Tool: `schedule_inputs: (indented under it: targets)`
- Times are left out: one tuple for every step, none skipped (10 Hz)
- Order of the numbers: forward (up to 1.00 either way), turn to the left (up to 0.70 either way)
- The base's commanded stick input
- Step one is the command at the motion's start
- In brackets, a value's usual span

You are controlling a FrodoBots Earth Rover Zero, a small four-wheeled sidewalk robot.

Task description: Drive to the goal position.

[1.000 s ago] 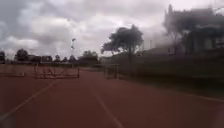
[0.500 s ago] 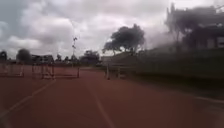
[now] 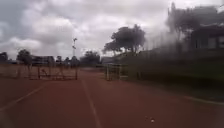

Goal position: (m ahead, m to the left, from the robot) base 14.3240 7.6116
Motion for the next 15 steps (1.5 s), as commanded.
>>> schedule_inputs:
  targets:
    - [0.7, 0.35]
    - [0.7, 0.35]
    - [0.7, 0.35]
    - [0.7, 0.35]
    - [0.7, 0.0]
    - [0.7, 0.0]
    - [0.7, 0.0]
    - [0.7, 0.0]
    - [0.7, 0.0]
    - [0.7, 0.0]
    - [0.7, 0.0]
    - [0.7, 0.0]
    - [0.7, 0.0]
    - [0.7, 0.0]
    - [0.7, 0.0]
